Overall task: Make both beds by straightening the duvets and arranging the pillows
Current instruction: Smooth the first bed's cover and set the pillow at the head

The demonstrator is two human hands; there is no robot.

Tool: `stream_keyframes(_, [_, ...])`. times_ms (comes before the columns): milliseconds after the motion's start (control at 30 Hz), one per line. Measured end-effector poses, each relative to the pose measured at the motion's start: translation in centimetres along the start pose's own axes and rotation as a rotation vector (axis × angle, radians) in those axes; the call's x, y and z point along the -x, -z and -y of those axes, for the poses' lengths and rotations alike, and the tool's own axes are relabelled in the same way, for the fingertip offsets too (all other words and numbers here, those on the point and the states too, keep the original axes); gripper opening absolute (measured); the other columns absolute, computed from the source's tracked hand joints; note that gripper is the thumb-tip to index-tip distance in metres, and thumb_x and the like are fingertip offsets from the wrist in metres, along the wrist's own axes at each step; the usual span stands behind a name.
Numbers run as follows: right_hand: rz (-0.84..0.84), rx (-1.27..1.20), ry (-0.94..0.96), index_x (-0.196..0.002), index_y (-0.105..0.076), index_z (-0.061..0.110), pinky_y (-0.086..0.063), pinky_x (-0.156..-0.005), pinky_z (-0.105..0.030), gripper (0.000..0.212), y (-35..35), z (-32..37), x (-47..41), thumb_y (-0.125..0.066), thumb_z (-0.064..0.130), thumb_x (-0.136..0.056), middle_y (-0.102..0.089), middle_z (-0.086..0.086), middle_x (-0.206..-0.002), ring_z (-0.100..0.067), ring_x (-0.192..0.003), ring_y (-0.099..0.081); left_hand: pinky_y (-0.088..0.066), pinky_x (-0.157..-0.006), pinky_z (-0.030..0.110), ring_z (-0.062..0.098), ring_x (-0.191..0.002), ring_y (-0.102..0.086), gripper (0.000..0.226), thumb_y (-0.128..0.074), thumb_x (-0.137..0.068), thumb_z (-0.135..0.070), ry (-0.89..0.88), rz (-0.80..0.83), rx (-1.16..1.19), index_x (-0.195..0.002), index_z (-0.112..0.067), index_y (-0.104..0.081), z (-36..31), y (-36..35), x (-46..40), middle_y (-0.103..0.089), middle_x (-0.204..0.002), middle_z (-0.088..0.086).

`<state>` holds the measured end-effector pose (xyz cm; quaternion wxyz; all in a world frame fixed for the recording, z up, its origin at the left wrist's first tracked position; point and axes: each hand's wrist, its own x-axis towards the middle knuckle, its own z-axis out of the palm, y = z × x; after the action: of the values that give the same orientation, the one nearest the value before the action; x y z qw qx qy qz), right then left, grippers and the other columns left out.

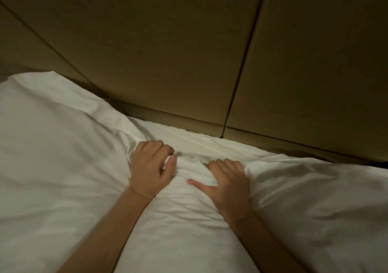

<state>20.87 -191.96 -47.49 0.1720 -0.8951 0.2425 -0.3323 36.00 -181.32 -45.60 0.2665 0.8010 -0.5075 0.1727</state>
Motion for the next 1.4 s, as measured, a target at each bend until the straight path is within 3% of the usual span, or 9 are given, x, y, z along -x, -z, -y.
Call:
stream_keyframes(133, [0.085,-0.065,-0.126,-0.086,-0.067,0.014,-0.043,-0.070,-0.031,0.065,-0.2,-0.2,0.2,-0.045,0.075,-0.081,-0.064,-0.001,-0.086,-0.020,-0.078,-0.058,-0.025,-0.061,0.027,0.017,-0.058,-0.042,0.059,-0.029,-0.102,-0.031,-0.040,0.018,-0.027,-0.064,-0.007,-0.067,0.3,-0.6,0.6,-0.054,-0.059,0.003])
stream_keyframes(233, [0.156,-0.053,-0.170,-0.099,-0.068,0.016,-0.039,-0.082,-0.030,0.070,-0.3,-0.3,0.3,-0.046,0.078,-0.075,-0.069,0.001,-0.100,-0.021,-0.095,-0.065,-0.021,-0.065,0.024,0.013,-0.064,-0.040,0.058,-0.030,-0.101,-0.031,-0.079,0.042,-0.042,-0.065,-0.009,-0.069,0.1,-0.7,0.7,-0.059,-0.065,0.001])
stream_keyframes(433, [0.100,-0.087,-0.122,-0.082,-0.067,0.016,-0.036,-0.071,-0.027,0.065,0.3,0.2,0.9,-0.041,0.076,-0.081,-0.066,0.006,-0.077,-0.017,-0.072,-0.063,-0.026,-0.062,0.030,0.017,-0.063,-0.039,0.058,-0.025,-0.100,-0.027,-0.150,0.014,-0.046,-0.064,-0.005,-0.065,-0.5,-0.1,1.4,-0.058,-0.062,0.004])
stream_keyframes(600, [0.054,-0.078,-0.078,-0.072,-0.062,0.015,-0.035,-0.068,-0.027,0.064,0.2,0.3,1.1,-0.037,0.072,-0.086,-0.063,0.004,-0.071,-0.016,-0.068,-0.057,-0.028,-0.061,0.031,0.017,-0.062,-0.038,0.060,-0.022,-0.101,-0.026,-0.155,0.010,-0.040,-0.062,-0.005,-0.063,-0.6,0.1,1.6,-0.058,-0.060,0.004])
stream_keyframes(733, [-0.023,-0.043,-0.010,-0.061,-0.053,0.012,-0.032,-0.066,-0.028,0.061,0.3,0.5,1.5,-0.040,0.065,-0.090,-0.053,0.000,-0.061,-0.014,-0.066,-0.041,-0.031,-0.062,0.032,0.017,-0.062,-0.040,0.061,-0.021,-0.101,-0.025,-0.135,0.021,-0.041,-0.064,-0.005,-0.066,-0.7,0.1,1.8,-0.057,-0.060,0.004])
stream_keyframes(1000, [-0.062,-0.036,0.045,-0.072,-0.026,0.022,-0.030,-0.063,-0.026,0.046,0.9,1.3,2.7,-0.043,0.060,-0.092,-0.042,0.001,-0.051,-0.011,-0.059,-0.034,-0.039,-0.069,0.031,0.018,-0.062,-0.056,0.062,-0.021,-0.102,-0.026,-0.095,0.064,0.026,-0.068,-0.007,-0.069,-1.2,0.4,2.3,-0.066,-0.069,0.001])
stream_keyframes(1133, [-0.080,-0.038,0.034,-0.064,-0.038,0.017,-0.032,-0.062,-0.026,0.051,0.8,1.3,3.0,-0.047,0.059,-0.092,-0.042,0.001,-0.050,-0.013,-0.055,-0.037,-0.035,-0.063,0.027,0.021,-0.046,-0.049,0.062,-0.022,-0.101,-0.023,-0.079,0.038,0.019,-0.056,-0.005,-0.060,-1.3,0.4,2.3,-0.057,-0.053,0.003])
stream_keyframes(1267, [-0.103,-0.036,0.031,-0.057,-0.045,0.012,-0.033,-0.060,-0.027,0.056,0.0,1.1,3.0,-0.050,0.057,-0.091,-0.045,0.000,-0.051,-0.014,-0.052,-0.042,-0.035,-0.058,0.030,0.022,-0.044,-0.050,0.063,-0.022,-0.101,-0.023,-0.070,0.054,0.006,-0.055,-0.004,-0.061,-0.8,-0.1,2.5,-0.057,-0.052,0.004])
stream_keyframes(1400, [-0.102,-0.008,-0.044,-0.061,-0.054,0.010,-0.032,-0.061,-0.026,0.062,-0.4,1.0,2.6,-0.041,0.061,-0.093,-0.051,0.000,-0.054,-0.016,-0.055,-0.047,-0.033,-0.057,0.031,0.023,-0.044,-0.051,0.066,-0.019,-0.102,-0.025,-0.057,0.107,-0.039,-0.057,-0.005,-0.064,-0.2,-0.7,2.5,-0.058,-0.051,0.004])
